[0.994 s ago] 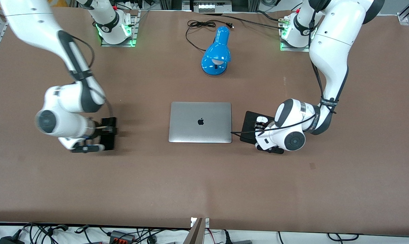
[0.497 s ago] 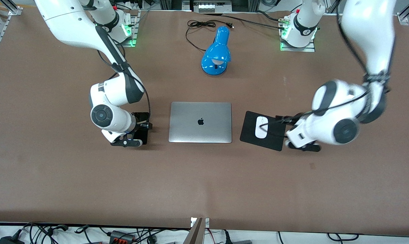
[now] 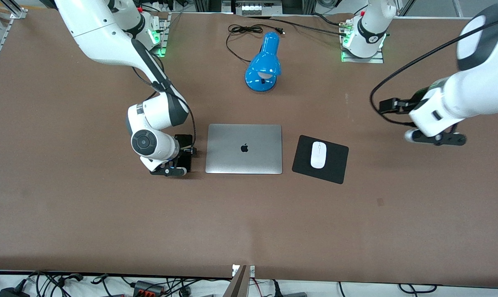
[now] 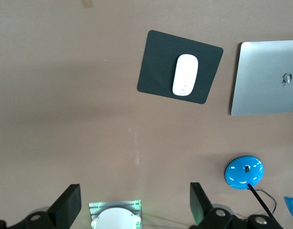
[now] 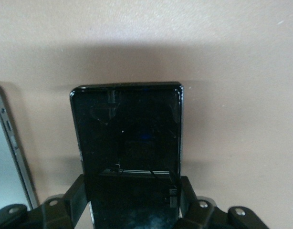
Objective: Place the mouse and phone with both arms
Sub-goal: 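Release the mouse on the pad and raise the left gripper away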
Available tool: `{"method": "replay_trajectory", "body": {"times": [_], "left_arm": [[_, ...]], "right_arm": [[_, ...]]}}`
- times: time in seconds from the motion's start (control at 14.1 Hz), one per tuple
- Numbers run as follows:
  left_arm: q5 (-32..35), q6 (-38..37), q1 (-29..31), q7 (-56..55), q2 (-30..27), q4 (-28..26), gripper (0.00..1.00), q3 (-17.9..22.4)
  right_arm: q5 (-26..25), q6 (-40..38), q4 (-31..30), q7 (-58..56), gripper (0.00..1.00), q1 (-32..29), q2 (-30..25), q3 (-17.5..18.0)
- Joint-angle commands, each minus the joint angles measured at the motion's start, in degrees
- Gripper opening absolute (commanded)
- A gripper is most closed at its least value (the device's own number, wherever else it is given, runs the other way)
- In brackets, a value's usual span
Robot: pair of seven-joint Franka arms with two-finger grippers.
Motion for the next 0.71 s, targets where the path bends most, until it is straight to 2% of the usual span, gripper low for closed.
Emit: {"method": "replay_trajectory", "body": {"times": [0.0,0.35,0.43,0.5,0.57,0.64], "left_arm": [[0.96,-1.81,0.66,-2.66,-1.35,1.96,1.00,-0.20],[0.26,1.62,1.19,-2.31,-1.17,1.35,1.00,-0.64],[0.35,1.62,1.45,-2.13,-1.17,1.44,1.00,-0.55],[0.35,1.62,1.54,-2.04,-1.17,1.35,1.00,-0.37],[0.26,1.62,2.07,-2.04,-1.35,1.26,1.00,-0.28],[0.17,1.53,2.77,-2.04,-1.70,1.26,1.00,-0.54]], "right_arm": [[-0.05,-0.10,1.06,-0.73,0.26,1.52,0.08,-0.48],[-0.32,-0.01,1.24,-3.72,0.26,1.61,0.26,-0.48],[-0.23,0.07,1.24,-3.72,0.29,1.69,0.35,-0.48],[0.03,0.51,1.24,-3.64,0.70,1.61,0.35,-0.48],[0.12,0.69,1.24,-3.20,1.00,1.43,0.26,-0.48],[0.21,0.60,1.50,-3.11,1.00,1.17,0.17,-0.48]]}}
